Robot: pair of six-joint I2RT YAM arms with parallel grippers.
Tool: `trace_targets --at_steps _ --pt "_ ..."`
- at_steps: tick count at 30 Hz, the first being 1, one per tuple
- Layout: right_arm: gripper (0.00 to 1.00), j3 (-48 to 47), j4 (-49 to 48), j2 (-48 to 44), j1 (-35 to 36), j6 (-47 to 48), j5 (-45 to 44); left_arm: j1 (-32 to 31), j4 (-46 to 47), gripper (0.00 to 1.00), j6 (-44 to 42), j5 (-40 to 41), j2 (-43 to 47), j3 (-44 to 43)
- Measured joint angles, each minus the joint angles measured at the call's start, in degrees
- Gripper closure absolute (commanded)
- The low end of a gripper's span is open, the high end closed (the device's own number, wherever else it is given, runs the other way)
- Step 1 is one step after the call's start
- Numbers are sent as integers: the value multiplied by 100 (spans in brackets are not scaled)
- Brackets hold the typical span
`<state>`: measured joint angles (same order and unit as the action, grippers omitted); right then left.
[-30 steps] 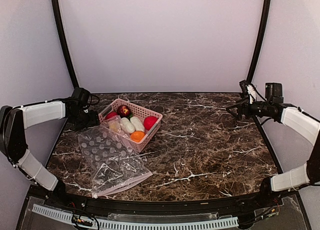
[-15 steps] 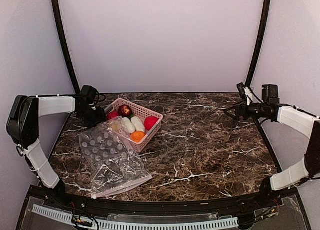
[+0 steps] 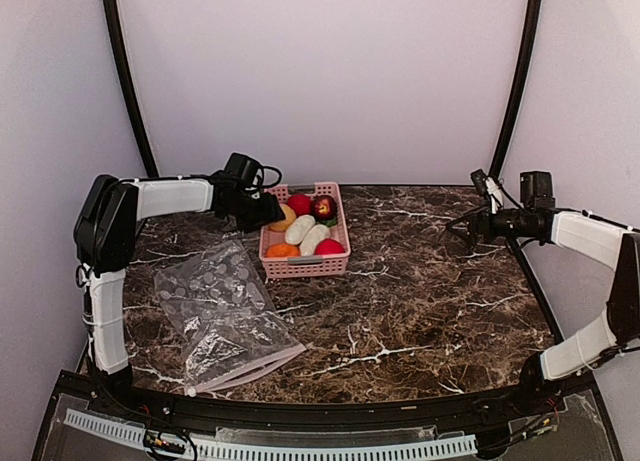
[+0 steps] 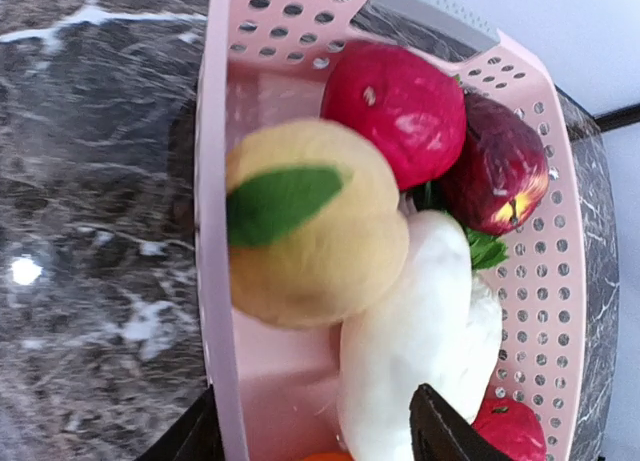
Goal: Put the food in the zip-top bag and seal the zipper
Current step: Adjust the bin at the corner of the board, then adjust the bin at the center of the board.
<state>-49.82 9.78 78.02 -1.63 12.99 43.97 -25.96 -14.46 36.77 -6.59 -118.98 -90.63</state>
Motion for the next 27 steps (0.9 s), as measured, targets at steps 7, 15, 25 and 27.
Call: trace_targets --at_steps 7,15,25,27 --pt "13 -682 459 264 162 -39 -116 -605 44 31 -109 -354 -398 -352" --pt "28 -2708 1198 1856 1113 -387 -393 -575 -24 30 -748 -13 1215 466" --pt "26 -4269 1690 3718 2105 -1499 -1386 -551 -271 31 -916 1143 3495 2299" --pt "33 -4612 1770 3971 2253 -1757 -1606 -549 -411 31 -942 1325 3574 2356"
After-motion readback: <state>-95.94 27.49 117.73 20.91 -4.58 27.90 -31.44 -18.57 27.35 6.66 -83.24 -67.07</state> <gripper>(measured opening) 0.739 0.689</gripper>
